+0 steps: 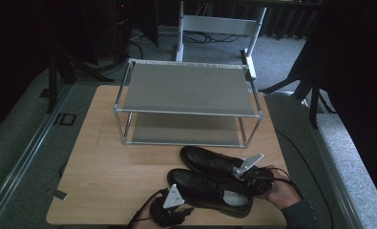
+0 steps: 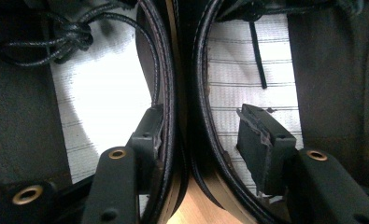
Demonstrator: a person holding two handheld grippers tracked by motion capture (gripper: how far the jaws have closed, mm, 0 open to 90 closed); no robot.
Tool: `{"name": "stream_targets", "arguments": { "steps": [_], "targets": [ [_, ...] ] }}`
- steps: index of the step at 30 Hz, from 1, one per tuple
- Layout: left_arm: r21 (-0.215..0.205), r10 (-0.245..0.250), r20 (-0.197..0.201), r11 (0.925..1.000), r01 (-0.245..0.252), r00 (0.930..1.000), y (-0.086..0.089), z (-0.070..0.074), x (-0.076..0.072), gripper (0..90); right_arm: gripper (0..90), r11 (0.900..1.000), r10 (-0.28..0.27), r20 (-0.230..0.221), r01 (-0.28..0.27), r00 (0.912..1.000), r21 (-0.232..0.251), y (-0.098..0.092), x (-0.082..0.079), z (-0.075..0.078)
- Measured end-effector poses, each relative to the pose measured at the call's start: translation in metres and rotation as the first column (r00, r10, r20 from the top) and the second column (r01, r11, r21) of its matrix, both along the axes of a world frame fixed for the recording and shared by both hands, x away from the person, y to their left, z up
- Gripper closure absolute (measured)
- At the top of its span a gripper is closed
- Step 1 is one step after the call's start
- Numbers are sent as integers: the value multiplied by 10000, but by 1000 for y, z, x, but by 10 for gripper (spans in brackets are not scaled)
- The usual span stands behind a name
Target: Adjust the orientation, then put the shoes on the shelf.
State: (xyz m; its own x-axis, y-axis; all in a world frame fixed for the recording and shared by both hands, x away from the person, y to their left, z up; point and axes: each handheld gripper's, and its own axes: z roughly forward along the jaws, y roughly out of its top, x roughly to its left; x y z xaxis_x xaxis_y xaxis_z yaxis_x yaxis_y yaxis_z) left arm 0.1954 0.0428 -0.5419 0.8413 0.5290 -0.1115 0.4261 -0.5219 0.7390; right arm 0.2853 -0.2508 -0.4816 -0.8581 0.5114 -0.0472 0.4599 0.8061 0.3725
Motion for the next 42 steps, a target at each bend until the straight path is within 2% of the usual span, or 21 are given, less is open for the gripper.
{"name": "stream_targets", "arguments": {
  "steps": [4,6,12,15,23,28,31,34,36,42],
  "targets": [
    [341,-148,-59,9993,150,9999,-11,-6,3,635,535,10000,-21,-132,20,9999,-95,1,1,0],
    [168,-277,-148,9995,280,9995,-11,-6,6,660,536,9999,-86,-244,84,9997,-67,1,2,0],
    [222,-541,-303,9983,548,9981,-9,-5,15,707,535,9996,-251,-377,246,9990,-114,1,3,-1],
    [316,-521,-253,9981,529,9983,-9,-4,17,715,532,9994,-320,-380,315,9988,-149,2,3,-1],
    [438,-196,-58,9988,199,9998,-11,-4,24,727,525,9982,-591,-362,590,9976,-52,1,2,-1],
    [400,199,14,9990,-199,9998,-12,-4,30,731,540,9975,-701,-487,698,9963,-73,2,3,-2],
    [374,438,55,9983,-440,9990,-12,-5,35,731,590,9964,-846,-773,843,9934,-65,2,3,-2],
    [209,784,56,9967,-785,9969,-12,-4,42,723,694,9952,-940,-1135,964,9891,162,1,3,-1],
    [252,953,95,9951,-955,9954,-13,-2,46,718,745,9947,-944,-1295,989,9871,288,1,3,-1],
    [163,1044,138,9944,-1046,9944,-14,-1,49,702,781,9867,-1482,-1370,1559,9794,469,1,2,-1]
  ]
}}
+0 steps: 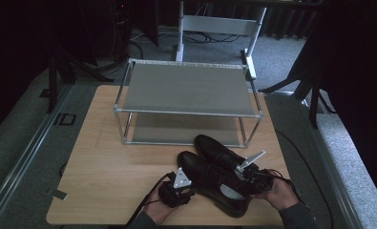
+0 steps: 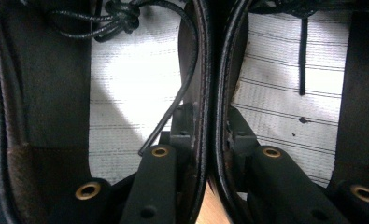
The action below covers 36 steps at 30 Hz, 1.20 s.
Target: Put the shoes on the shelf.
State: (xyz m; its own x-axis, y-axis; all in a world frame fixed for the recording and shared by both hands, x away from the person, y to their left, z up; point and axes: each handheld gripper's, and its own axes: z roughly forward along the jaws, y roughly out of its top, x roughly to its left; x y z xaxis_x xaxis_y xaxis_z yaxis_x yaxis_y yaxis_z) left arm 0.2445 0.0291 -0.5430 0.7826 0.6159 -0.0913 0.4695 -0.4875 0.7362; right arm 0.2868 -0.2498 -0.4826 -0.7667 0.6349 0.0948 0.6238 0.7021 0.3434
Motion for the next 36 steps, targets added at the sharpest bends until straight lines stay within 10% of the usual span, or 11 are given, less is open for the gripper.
{"name": "stream_targets", "arguments": {
  "steps": [36],
  "targets": [
    [-1103,225,341,9937,-186,9992,7,10,4,660,817,9935,-750,892,667,9932,925,-2,-20,2]
  ]
}}
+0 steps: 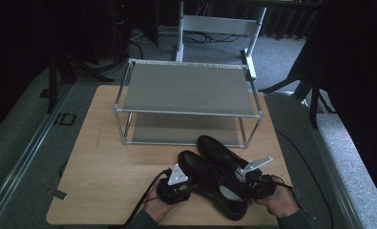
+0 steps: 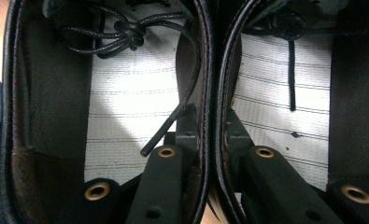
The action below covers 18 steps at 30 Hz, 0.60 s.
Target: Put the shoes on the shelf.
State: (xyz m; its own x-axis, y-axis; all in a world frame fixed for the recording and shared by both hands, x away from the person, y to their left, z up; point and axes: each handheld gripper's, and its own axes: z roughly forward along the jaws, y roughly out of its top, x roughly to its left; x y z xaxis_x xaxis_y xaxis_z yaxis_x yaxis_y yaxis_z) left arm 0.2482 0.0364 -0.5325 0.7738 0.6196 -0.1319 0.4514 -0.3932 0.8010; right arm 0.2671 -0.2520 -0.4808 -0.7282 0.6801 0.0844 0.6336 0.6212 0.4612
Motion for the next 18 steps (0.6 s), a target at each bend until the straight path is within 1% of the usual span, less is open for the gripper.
{"name": "stream_targets", "arguments": {
  "steps": [1,2,4,7,8,11,13,14,15,16,18],
  "targets": [
    [-32,39,56,10000,-39,10000,1,2,0,658,817,9999,-81,59,80,9999,151,-2,1,1],
    [-32,39,56,10000,-39,10000,1,2,0,655,817,9999,-81,59,80,9999,151,-2,1,1],
    [-71,137,167,9999,-136,9998,3,5,2,651,817,9991,-302,200,296,9993,309,-4,2,3],
    [-135,264,255,9996,-261,9993,7,9,4,646,817,9984,-452,307,441,9985,343,-5,5,7],
    [-206,377,298,9991,-371,9988,10,11,4,646,817,9979,-535,362,522,9979,376,-5,5,8],
    [-265,542,358,9982,-533,9979,15,14,6,643,817,9954,-769,489,738,9958,613,-8,9,13],
    [-263,662,362,9975,-653,9971,19,16,7,641,817,9922,-1002,548,957,9935,803,-10,14,17],
    [-271,718,378,9971,-708,9967,21,16,8,640,816,9902,-1166,652,1109,9910,850,-11,19,19],
    [-264,752,388,9969,-742,9964,22,17,8,640,816,9902,-1166,652,1109,9910,850,-11,19,19],
    [-246,813,397,9965,-804,9959,24,17,9,639,816,9881,-1358,739,1296,9880,832,-10,26,21],
    [-250,850,401,9962,-840,9956,25,17,10,638,816,9873,-1480,821,1424,9856,698,-8,32,22]
  ]
}}
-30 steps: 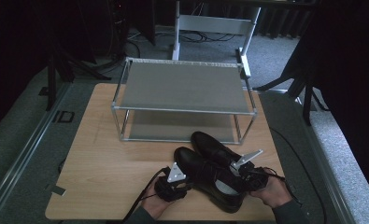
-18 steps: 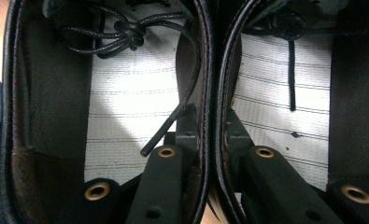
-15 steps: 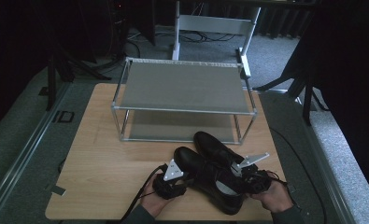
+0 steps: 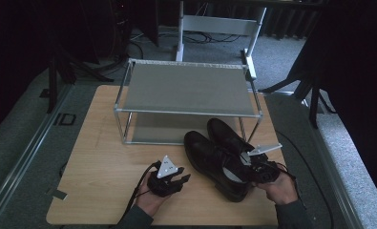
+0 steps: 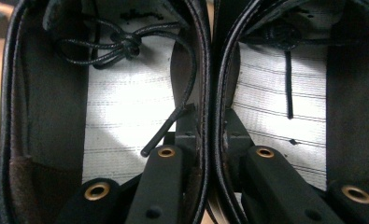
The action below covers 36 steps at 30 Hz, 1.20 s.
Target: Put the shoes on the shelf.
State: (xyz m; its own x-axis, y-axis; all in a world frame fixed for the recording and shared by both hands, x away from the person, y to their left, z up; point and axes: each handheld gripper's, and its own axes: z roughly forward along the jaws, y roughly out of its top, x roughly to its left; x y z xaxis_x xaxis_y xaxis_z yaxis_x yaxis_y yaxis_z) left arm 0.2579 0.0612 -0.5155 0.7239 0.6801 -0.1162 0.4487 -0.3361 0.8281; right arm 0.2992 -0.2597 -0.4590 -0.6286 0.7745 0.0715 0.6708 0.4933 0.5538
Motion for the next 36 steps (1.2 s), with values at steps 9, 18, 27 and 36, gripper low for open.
{"name": "stream_targets", "arguments": {
  "steps": [9,18,27,36],
  "targets": [
    [113,184,-4,9998,-184,9998,5,0,4,634,815,9991,-323,49,324,9995,-256,18,21,-3],
    [237,268,60,9994,-269,9996,5,0,10,633,814,9976,-677,28,676,9977,166,41,42,-3],
    [292,482,138,9984,-486,9987,7,1,18,632,813,9972,-750,33,750,9972,-28,59,54,-2],
    [383,740,246,9965,-749,9970,9,4,28,633,812,9949,-1007,182,1008,9948,-41,76,66,-3]
  ]
}}
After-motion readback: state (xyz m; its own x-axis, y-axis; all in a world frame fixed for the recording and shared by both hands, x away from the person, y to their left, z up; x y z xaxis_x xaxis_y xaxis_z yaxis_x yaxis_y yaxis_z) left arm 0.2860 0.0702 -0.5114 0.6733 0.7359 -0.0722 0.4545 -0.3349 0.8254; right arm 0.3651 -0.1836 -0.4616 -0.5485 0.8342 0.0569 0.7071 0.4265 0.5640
